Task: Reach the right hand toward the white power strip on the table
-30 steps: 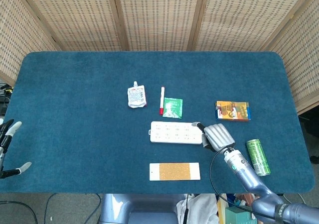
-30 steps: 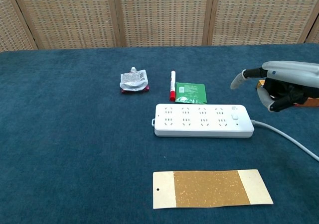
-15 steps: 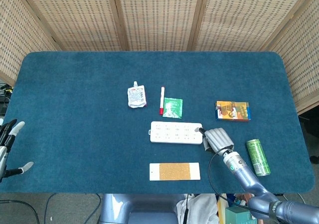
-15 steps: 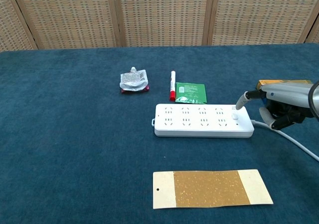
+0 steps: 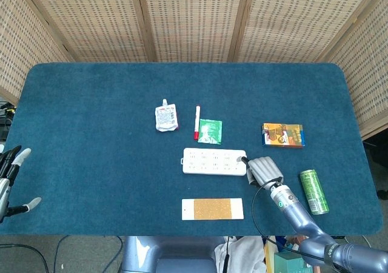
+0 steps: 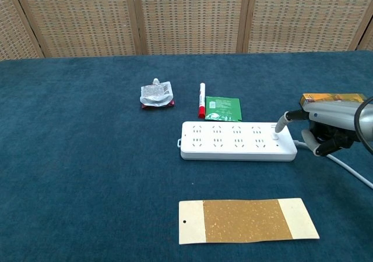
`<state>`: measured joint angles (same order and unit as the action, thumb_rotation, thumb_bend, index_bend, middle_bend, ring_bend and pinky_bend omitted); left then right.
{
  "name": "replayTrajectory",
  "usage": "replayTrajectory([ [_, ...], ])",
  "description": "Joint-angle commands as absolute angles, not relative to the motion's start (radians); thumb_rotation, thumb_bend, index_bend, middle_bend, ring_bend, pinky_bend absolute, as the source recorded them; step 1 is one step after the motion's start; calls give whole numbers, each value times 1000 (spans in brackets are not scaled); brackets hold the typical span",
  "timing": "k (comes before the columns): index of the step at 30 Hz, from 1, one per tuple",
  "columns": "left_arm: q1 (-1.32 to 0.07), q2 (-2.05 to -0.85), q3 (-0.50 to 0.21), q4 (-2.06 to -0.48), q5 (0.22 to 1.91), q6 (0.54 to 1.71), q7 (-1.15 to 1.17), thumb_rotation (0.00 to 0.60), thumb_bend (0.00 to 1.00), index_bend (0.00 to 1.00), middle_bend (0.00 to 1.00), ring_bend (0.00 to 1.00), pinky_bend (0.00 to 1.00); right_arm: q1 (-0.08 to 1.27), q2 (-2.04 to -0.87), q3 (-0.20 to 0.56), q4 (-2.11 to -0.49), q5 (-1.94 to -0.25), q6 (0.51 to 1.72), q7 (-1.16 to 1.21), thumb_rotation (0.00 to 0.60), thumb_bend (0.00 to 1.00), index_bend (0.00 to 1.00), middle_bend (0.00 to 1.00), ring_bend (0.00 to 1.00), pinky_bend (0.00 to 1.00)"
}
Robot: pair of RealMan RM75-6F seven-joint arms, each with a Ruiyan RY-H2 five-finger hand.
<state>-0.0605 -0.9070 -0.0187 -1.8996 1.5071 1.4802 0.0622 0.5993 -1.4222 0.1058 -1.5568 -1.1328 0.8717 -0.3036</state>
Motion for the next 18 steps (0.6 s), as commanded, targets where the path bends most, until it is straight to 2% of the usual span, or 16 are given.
replayTrajectory([
  [1,-60,-907,-19,-1900,1507,1482,62,600,0,0,0,0,0,602,-1424,103,-1558,-1130,873,-307,600,852,213,918,982,1000],
  [18,-60,-907,-17,-1899,1511,1484,61,600,0,0,0,0,0,624,-1447,77,-1541,-1092,854,-338,600,853,215,918,982,1000],
])
